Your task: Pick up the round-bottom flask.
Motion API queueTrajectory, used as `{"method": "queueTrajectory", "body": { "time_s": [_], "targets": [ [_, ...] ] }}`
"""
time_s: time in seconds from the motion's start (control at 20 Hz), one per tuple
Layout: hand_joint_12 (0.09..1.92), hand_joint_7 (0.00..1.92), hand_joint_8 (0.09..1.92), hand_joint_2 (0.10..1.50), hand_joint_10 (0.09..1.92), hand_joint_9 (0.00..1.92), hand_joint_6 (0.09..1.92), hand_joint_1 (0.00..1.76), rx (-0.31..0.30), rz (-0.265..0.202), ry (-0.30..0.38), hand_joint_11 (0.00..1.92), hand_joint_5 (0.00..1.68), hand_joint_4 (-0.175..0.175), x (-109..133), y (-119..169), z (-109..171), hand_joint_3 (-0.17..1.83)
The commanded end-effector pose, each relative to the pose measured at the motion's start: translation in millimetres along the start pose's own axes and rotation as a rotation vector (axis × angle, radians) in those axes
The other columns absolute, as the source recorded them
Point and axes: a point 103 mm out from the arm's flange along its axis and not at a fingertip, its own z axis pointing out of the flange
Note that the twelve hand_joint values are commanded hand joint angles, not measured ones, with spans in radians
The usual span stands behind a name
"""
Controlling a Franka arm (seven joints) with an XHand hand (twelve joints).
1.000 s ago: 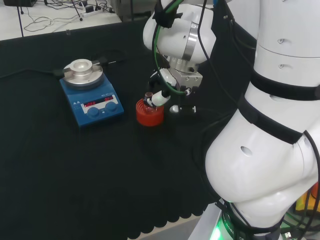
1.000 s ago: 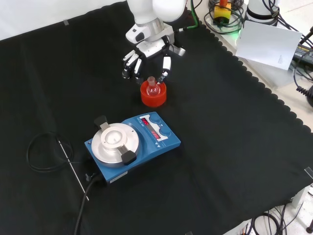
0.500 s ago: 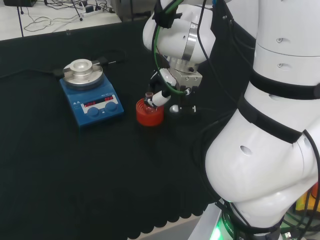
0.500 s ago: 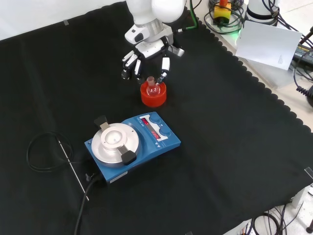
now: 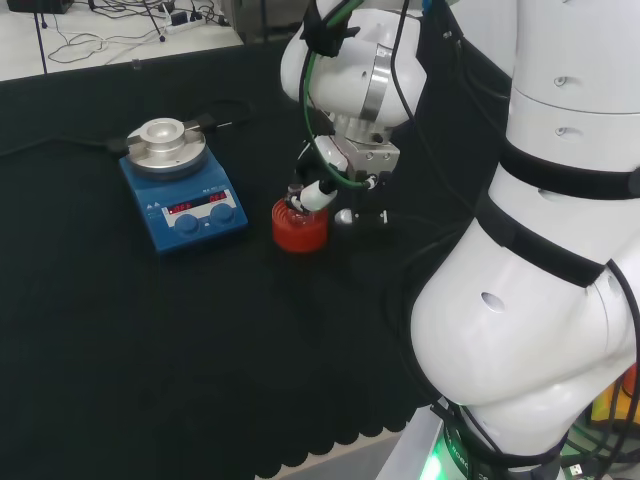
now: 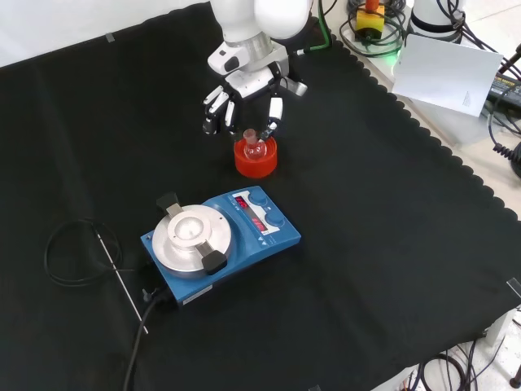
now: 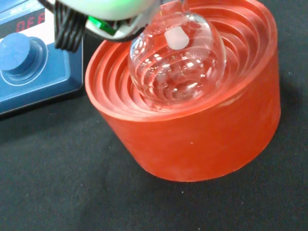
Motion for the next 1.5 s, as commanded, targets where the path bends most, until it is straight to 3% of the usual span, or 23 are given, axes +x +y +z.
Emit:
{"method": "queueTrajectory", "body": {
  "time_s": [0.05, 0.85, 1.15, 1.3, 1.35, 1.4, 1.5],
  "targets": [
    [1.36, 0.28, 0.60, 0.64, 0.61, 0.53, 0.72, 0.95, 0.003, 0.002, 0.002, 0.21, 0.98, -0.044, 0, 0, 0, 0.63],
    [1.35, 0.28, 0.59, 0.62, 0.58, 0.55, 0.78, 0.94, 0.024, -0.002, -0.002, 0.22, 0.89, -0.056, 5, 0, 2, 0.64],
    [1.35, 0.28, 0.59, 0.63, 0.58, 0.56, 0.79, 0.95, 0.014, 0.008, -0.012, 0.22, 0.93, -0.074, 4, 0, 1, 0.65],
    [1.35, 0.29, 0.59, 0.63, 0.58, 0.56, 0.75, 0.96, -0.020, 0.009, -0.035, 0.22, 1.00, -0.087, 6, -1, -2, 0.65],
    [1.35, 0.30, 0.60, 0.67, 0.58, 0.58, 0.76, 1.01, -0.028, 0.009, -0.039, 0.24, 1.07, 0.006, 7, -1, -4, 0.62],
    [1.34, 0.34, 0.61, 0.68, 0.58, 0.61, 0.77, 1.05, -0.032, 0.011, -0.034, 0.28, 1.14, 0.075, 7, -1, -7, 0.63],
    [1.32, 0.40, 0.61, 0.66, 0.57, 0.67, 0.78, 1.10, -0.040, 0.013, -0.019, 0.33, 1.20, 0.137, 9, 0, -16, 0.69]
  ]
}}
